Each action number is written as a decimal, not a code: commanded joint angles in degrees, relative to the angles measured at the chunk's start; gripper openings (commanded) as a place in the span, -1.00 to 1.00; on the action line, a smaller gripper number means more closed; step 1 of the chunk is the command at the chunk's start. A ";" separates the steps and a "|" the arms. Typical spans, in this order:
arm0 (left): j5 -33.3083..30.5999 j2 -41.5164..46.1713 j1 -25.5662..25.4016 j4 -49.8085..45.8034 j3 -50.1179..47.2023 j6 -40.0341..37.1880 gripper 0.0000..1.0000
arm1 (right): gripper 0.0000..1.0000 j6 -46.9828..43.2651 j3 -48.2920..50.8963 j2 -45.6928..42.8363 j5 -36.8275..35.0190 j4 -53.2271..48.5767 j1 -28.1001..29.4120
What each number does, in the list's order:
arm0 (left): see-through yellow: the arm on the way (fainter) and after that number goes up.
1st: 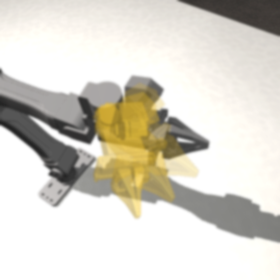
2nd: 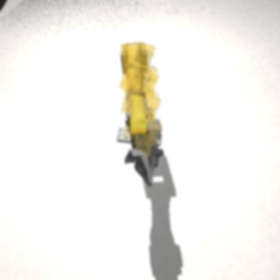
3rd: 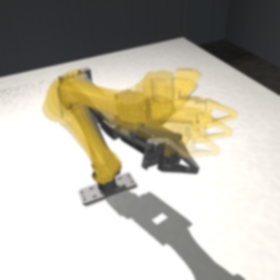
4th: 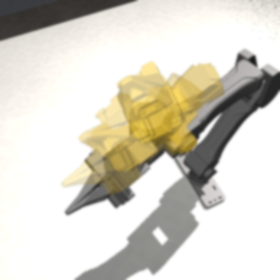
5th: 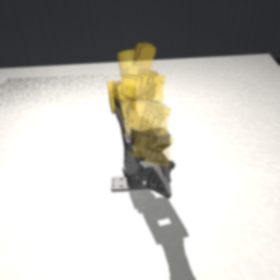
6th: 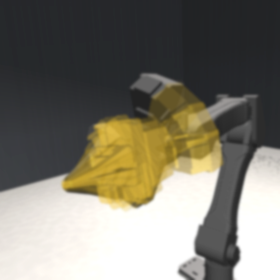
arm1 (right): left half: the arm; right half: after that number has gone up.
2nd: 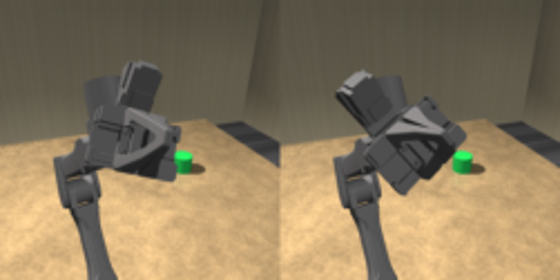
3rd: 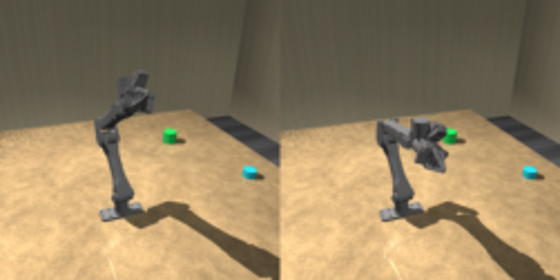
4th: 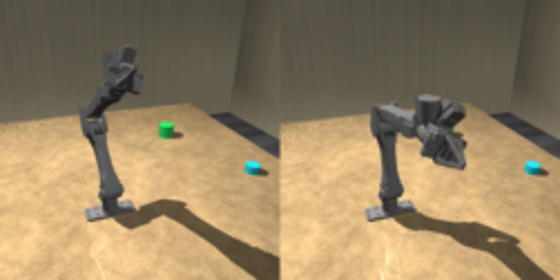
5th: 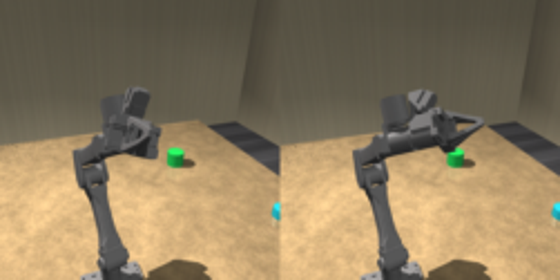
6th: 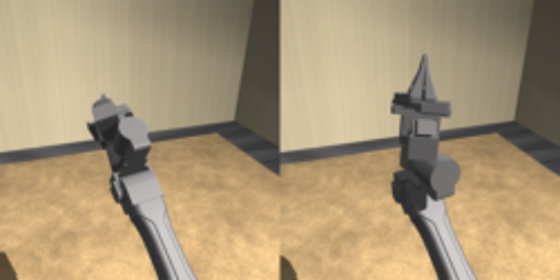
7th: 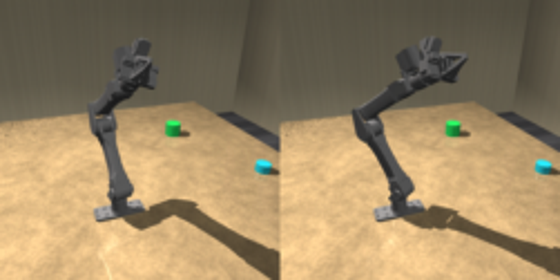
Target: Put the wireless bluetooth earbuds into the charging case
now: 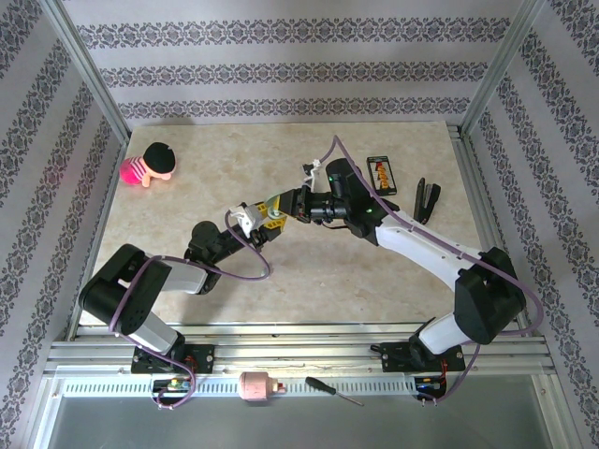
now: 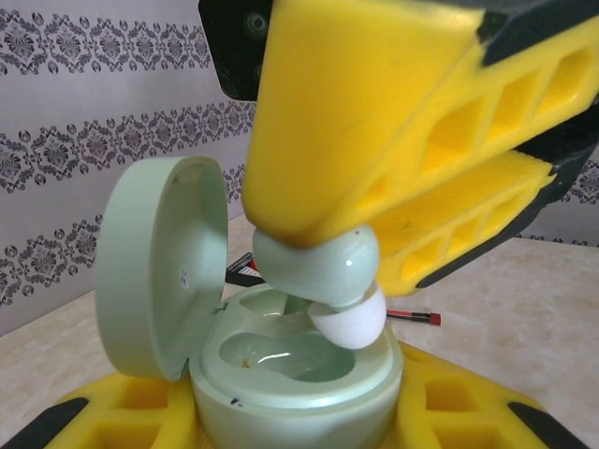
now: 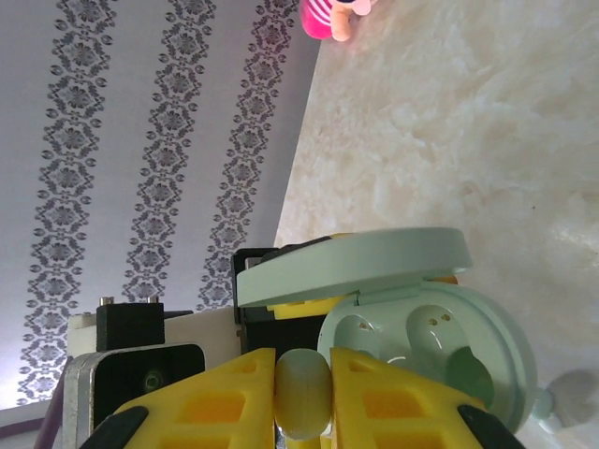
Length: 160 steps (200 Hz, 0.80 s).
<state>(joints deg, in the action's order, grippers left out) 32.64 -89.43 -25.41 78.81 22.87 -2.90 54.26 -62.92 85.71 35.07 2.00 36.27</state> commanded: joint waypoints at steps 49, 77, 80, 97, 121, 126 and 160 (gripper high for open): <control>-0.36 -0.66 -1.31 2.58 1.68 -1.42 -0.48 | -0.65 -4.18 -2.50 1.00 -3.08 -2.87 1.69; -0.67 -0.75 -1.61 2.23 1.82 -1.67 -0.49 | -0.64 -4.49 -2.56 1.42 -3.34 -2.97 2.05; -0.72 -0.75 -1.58 2.23 1.87 -1.61 -0.49 | -0.63 -4.53 -2.54 1.52 -3.48 -2.97 2.04; -0.68 -0.75 -1.75 2.23 1.90 -1.63 -0.49 | -0.60 -4.84 -2.48 1.70 -3.77 -3.44 2.06; -0.74 -0.29 -1.84 2.32 1.96 -1.41 -0.49 | -0.52 -5.87 -2.63 1.89 -4.79 -4.72 2.01; -0.60 -0.08 -1.89 2.30 1.95 -1.33 -0.49 | -0.49 -6.08 -2.58 1.88 -5.05 -4.94 2.05; -0.37 1.22 -2.10 1.31 1.96 -1.28 -0.49 | -0.44 -6.49 -2.24 1.50 -5.77 -5.51 1.65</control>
<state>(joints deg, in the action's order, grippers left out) 31.83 -90.04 -26.30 77.67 23.03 -3.51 49.50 -64.14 86.54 31.59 -1.15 37.76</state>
